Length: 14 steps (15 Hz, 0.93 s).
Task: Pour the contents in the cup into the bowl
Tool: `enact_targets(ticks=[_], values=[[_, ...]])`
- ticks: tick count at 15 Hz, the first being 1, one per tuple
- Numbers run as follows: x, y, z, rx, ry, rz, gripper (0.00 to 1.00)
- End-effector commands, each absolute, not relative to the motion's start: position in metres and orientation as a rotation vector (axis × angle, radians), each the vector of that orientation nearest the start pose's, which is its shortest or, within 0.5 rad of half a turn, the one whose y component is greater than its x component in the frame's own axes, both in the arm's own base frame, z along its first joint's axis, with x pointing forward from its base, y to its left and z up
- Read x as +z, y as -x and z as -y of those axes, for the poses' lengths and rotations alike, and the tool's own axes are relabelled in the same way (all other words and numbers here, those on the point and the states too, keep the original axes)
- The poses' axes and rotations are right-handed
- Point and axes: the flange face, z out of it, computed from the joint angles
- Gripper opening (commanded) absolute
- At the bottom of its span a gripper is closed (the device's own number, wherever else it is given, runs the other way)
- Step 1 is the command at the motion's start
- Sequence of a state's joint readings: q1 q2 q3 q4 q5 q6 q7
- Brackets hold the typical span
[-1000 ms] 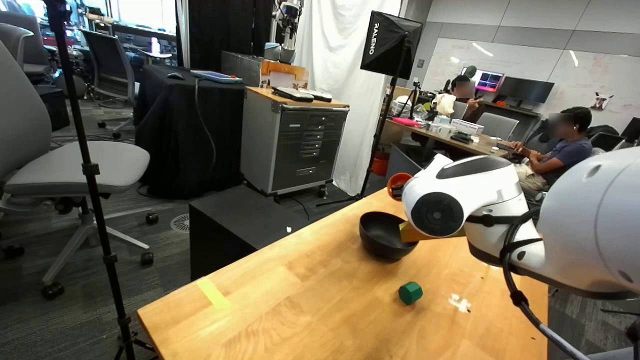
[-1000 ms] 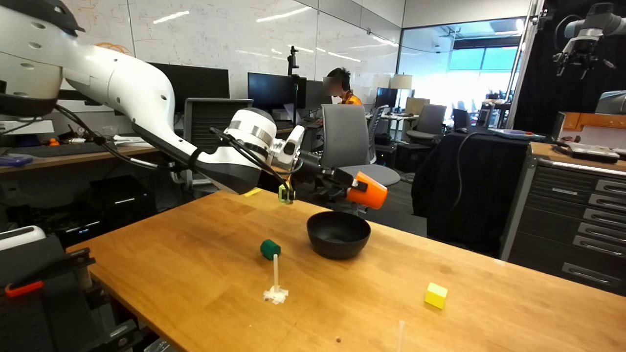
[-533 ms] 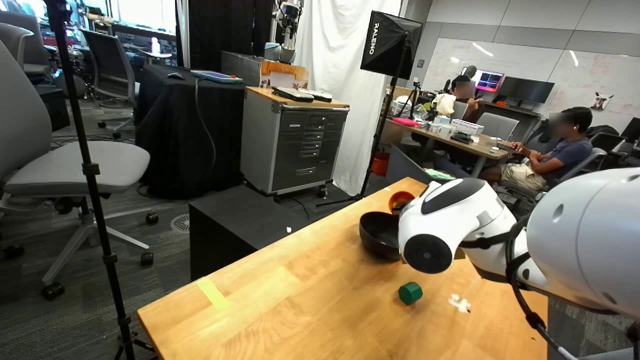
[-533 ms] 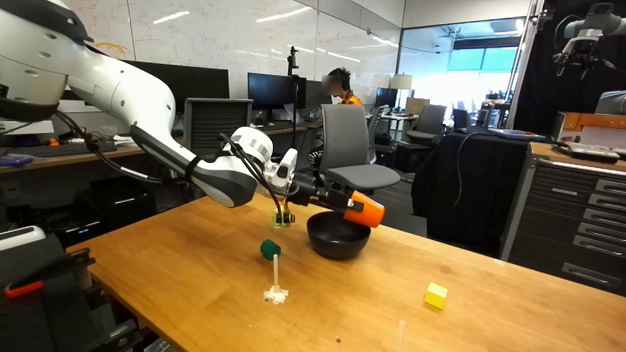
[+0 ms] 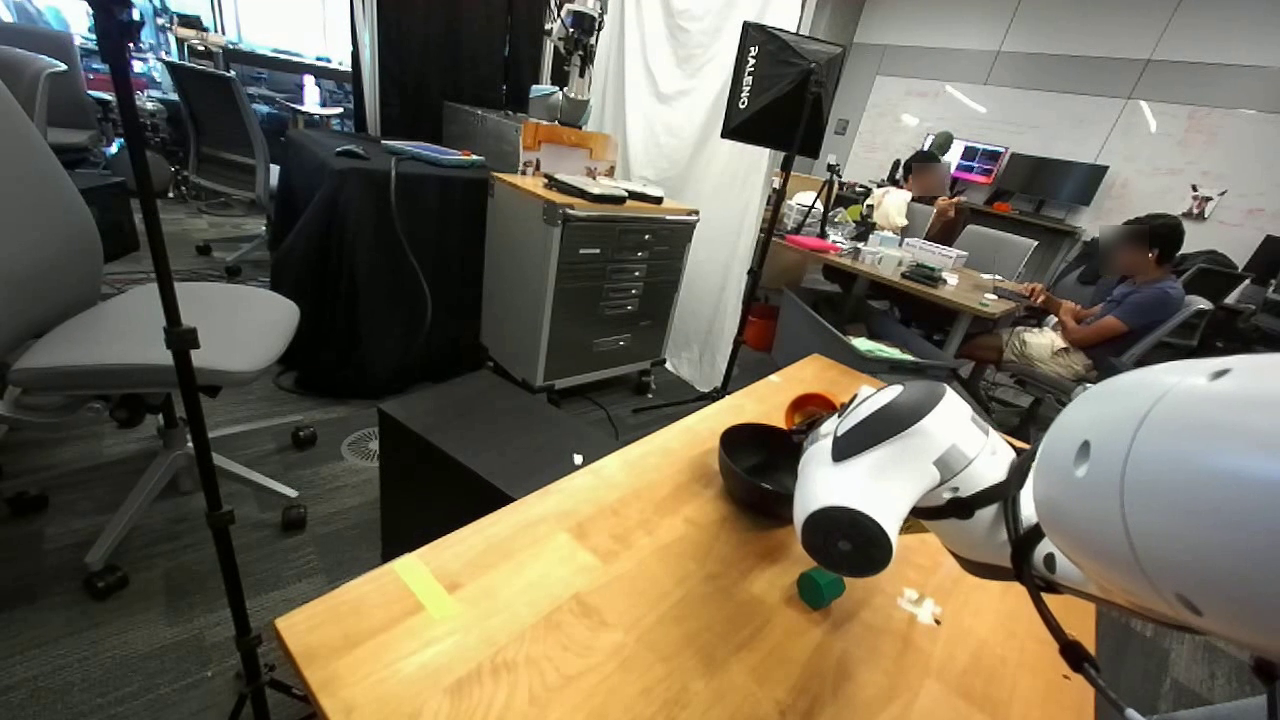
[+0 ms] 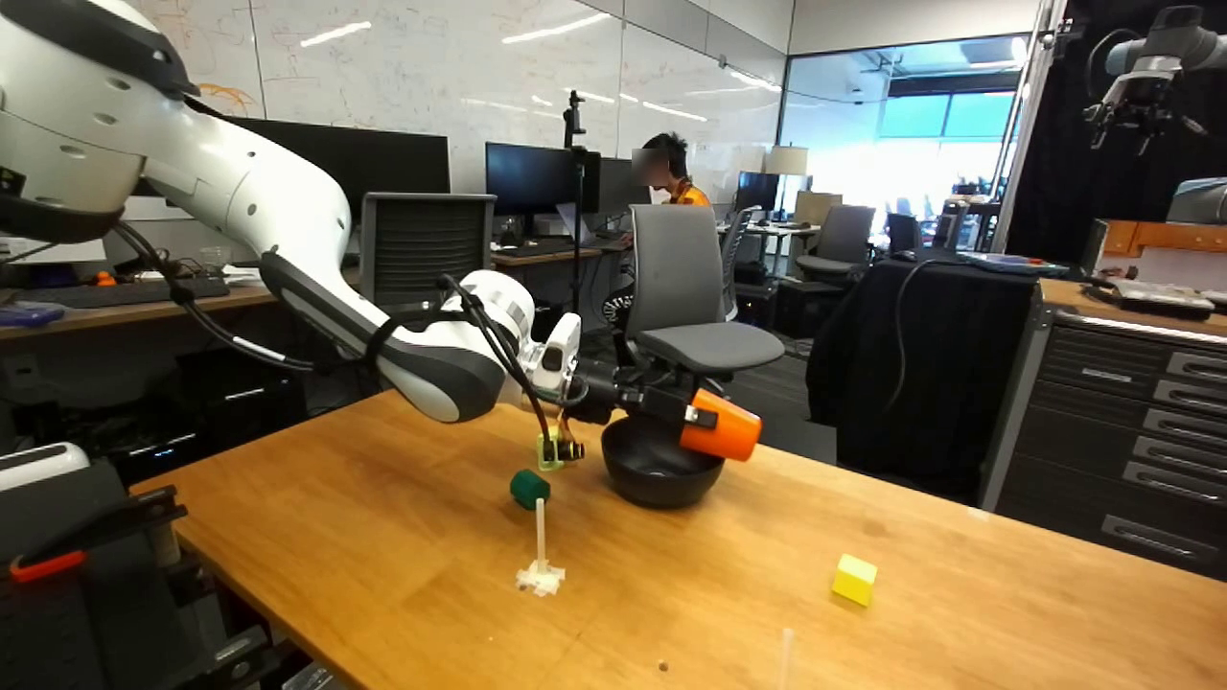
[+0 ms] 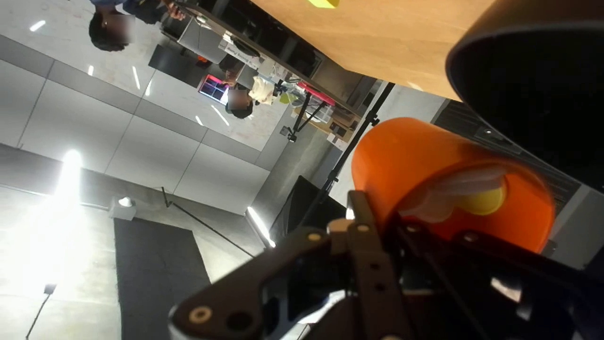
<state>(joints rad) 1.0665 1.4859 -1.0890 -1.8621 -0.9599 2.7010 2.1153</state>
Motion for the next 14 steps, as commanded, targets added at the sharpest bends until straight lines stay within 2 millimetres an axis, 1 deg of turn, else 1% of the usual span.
enact_targets(ticks=[1, 6, 14], values=[[0.048, -0.607, -0.002, 1.223, -1.707, 0.42, 0.06], [0.047, -0.607, -0.009, 1.255, -1.668, 0.423, 0.07], [0.043, -0.607, -0.012, 1.308, -1.583, 0.395, 0.06]])
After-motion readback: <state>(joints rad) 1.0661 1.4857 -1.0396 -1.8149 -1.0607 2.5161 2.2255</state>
